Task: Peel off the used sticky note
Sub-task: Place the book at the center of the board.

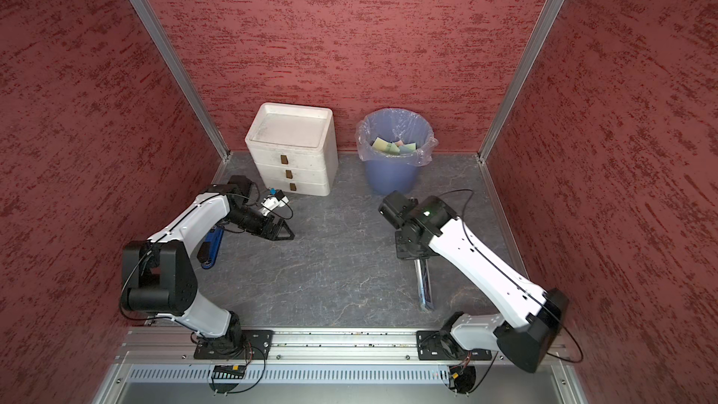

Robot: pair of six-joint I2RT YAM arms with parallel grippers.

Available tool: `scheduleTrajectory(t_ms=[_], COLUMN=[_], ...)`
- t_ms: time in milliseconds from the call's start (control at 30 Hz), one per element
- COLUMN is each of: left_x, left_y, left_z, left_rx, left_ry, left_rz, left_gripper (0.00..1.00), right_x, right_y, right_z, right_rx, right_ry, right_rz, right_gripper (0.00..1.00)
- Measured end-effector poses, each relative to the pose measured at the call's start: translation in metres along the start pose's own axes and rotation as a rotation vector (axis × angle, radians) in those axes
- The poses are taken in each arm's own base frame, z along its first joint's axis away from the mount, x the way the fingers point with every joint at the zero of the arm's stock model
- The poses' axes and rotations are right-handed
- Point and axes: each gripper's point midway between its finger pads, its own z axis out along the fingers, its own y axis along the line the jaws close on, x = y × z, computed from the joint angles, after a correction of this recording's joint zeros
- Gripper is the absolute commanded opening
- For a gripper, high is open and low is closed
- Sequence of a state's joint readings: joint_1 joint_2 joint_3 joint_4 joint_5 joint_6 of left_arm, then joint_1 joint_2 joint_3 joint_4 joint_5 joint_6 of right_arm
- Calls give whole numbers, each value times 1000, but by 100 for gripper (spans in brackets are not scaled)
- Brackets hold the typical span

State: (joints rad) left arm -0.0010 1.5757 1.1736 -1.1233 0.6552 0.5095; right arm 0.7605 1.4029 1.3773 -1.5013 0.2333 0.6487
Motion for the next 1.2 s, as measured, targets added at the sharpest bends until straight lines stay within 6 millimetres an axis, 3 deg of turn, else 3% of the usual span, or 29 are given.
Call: scheduleTrajectory(t_ms=[167,433,567,700,833,1000,1067,1200], left_x=[1,6,6,7,7,9,10,9], left_y=[0,3,4,5,5,6,6,8], left_z=[-7,-7,-7,-7,-7,-6,-5,-5], left_rx=[-10,-12,-13,-15,-17,-16,-17,-23], left_ry=[-18,-15,-13,-12,-11,-6,-6,-13], left_rz=[0,-3,-1,-3,-4,-7,-8,-6], left_gripper=[100,100,100,100,100,100,100,100], right_x=[-5,-17,-29,-41,-52,-63,-62,-65], right_y=[80,182,218,244,262,269,258,199], right_z=[52,89,96,98,93,79,69,54], right_rx=[-43,-186,-262,-325,-387,-464,-495,-550], right_ry=[68,73,62,50,28,-11,-27,-69], right_rz=[-41,-18,13,44,69,81,90,178], right_gripper=[0,13,31,64,82,86,86,86])
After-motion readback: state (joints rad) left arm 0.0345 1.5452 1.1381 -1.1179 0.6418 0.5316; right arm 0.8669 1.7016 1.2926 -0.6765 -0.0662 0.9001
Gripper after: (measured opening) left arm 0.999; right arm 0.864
